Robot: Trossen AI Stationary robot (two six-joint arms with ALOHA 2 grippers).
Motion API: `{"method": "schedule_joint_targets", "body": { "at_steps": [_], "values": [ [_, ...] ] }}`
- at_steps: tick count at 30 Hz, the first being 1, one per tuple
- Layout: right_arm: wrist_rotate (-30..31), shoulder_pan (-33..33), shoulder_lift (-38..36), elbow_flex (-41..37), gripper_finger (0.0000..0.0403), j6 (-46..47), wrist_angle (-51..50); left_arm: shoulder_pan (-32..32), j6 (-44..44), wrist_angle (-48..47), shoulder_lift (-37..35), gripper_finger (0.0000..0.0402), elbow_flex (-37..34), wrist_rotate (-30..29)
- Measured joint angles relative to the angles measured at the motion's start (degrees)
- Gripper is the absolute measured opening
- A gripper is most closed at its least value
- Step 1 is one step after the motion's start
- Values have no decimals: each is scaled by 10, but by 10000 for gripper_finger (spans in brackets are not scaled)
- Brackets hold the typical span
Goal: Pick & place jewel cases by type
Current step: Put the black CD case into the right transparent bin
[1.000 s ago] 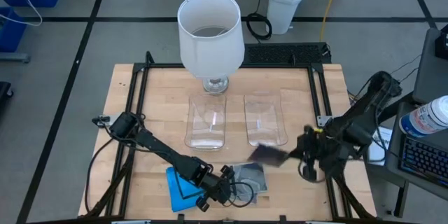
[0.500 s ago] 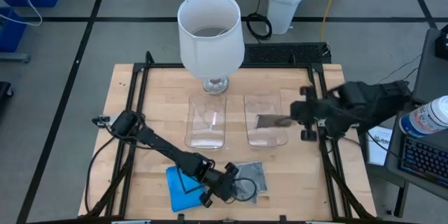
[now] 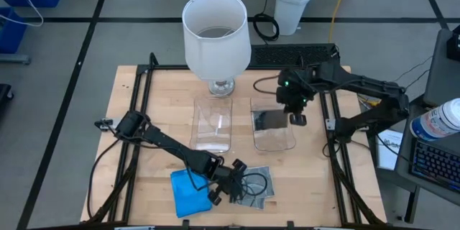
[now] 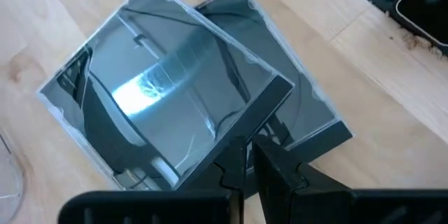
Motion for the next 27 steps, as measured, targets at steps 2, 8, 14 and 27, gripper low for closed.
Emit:
{"method": "schedule_joint_targets", "body": {
  "at_steps": [2, 8, 14, 27],
  "values": [
    [-6, -15, -1, -11, 8, 5, 5, 0, 0, -5, 0, 35, 0, 0],
    [-56, -40, -1, -86, 8, 12, 35, 0, 3, -9, 0, 35, 0, 1],
    [-83, -55, 0, -157, 8, 17, 85, -1, 3, -9, 0, 35, 0, 1],
    [-160, -100, -1, -243, 8, 3, 142, -1, 13, -9, 0, 35, 0, 1]
  ]
}}
